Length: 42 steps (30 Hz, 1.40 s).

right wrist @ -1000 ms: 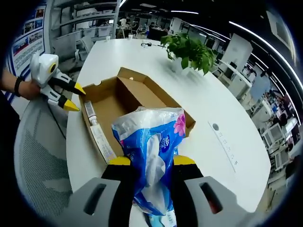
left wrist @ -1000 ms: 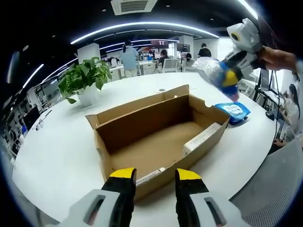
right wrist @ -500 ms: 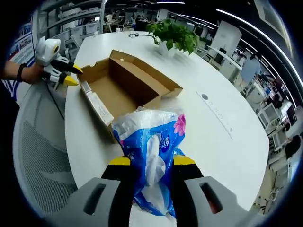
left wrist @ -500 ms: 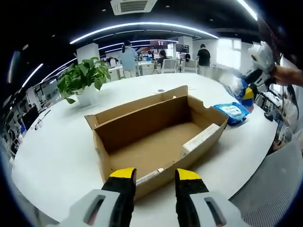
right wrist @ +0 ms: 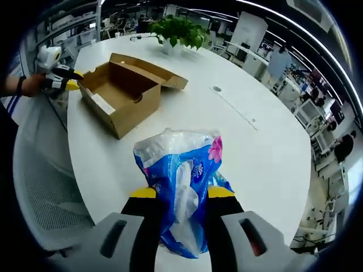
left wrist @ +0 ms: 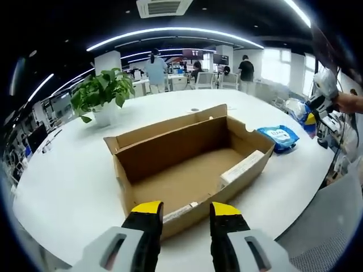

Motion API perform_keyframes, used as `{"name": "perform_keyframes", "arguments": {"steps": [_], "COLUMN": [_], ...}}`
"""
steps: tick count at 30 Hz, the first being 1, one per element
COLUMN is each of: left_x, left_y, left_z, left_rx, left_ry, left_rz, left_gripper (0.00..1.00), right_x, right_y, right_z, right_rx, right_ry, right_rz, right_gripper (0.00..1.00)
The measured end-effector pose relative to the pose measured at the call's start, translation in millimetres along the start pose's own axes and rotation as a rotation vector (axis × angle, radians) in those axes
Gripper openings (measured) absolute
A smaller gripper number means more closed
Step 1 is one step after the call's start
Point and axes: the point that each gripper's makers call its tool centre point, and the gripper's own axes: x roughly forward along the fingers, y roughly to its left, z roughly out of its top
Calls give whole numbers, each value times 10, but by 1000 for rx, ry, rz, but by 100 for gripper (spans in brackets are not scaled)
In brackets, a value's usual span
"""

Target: Operate the shoe box by opening the lid, removing the specified soft item, and placing it in the target area until the item is outside and the box remains undamaged.

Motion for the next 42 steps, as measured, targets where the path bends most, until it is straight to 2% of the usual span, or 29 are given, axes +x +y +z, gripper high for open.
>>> {"name": "perform_keyframes", "arguments": {"steps": [9,15,20,27,35,42], "left_x": [-5,-28,-70,-72,-46,-28], "left_y": [-7,-18,-45,-61,16,42], "left_z": [4,13,39,52,45,42], "left_rx": [6,7,7,21,22,25], "left_ry": [0,3,-3,-2,-7,-10], "left_rz": [-2,10,18,20,34,38], "left_gripper": [33,33,33,33,33,33], "right_x": [-119,-117,-60,-31,32,154], "right_y": [-201,-311,-519,-764,-885,-962], "right_z": [-364,-576,-766,-924,-1086,-1277], "right_rx": [46,35,3,20,-3,-47], "right_ry": [38,84,135,166,205,271], "right_rz": [-38,-49,-73,-92,-88,-75], "right_gripper": [26,26,27,27,27,28]}}
